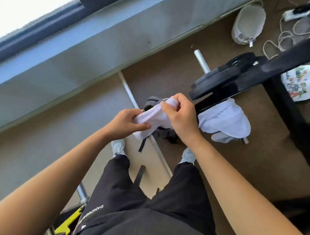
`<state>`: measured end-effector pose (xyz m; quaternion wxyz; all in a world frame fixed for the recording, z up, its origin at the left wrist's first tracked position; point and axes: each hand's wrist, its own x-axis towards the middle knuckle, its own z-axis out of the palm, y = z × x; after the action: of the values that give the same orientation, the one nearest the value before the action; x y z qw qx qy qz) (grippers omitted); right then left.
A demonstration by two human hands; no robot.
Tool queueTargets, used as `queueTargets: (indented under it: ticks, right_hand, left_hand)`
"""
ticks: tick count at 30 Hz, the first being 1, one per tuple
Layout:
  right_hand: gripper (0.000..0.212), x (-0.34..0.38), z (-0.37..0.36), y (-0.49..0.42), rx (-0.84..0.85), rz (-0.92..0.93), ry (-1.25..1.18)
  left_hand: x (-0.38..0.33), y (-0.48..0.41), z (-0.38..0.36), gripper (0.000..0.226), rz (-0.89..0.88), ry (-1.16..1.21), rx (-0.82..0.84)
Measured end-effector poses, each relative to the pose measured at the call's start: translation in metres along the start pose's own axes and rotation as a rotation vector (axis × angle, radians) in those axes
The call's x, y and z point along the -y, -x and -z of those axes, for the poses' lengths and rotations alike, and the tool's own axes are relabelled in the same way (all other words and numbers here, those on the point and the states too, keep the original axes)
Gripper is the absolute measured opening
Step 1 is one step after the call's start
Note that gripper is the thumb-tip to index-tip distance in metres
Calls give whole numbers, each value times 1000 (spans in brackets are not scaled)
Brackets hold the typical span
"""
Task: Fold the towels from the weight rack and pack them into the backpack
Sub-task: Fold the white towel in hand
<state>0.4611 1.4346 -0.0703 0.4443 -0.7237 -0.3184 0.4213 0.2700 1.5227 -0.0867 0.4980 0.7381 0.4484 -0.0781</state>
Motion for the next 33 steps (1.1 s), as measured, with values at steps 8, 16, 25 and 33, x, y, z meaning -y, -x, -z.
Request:
queueTargets:
  ticks: [8, 16, 25, 33]
  right_hand:
    - [11, -44, -96, 14, -214, -210, 73]
    - [30, -132, -154, 40, -84, -346, 281]
    - [27, -264, -144, 25, -113, -171, 254]
    - [16, -376, -106, 25, 23, 116, 612]
  left_hand:
    - [137, -17, 34, 28, -39, 72, 112]
    - [176, -37, 8, 17, -91, 198, 105]
    - [276, -87, -67, 20, -143, 50, 11]
    - [348, -126, -80, 24, -191, -173, -316]
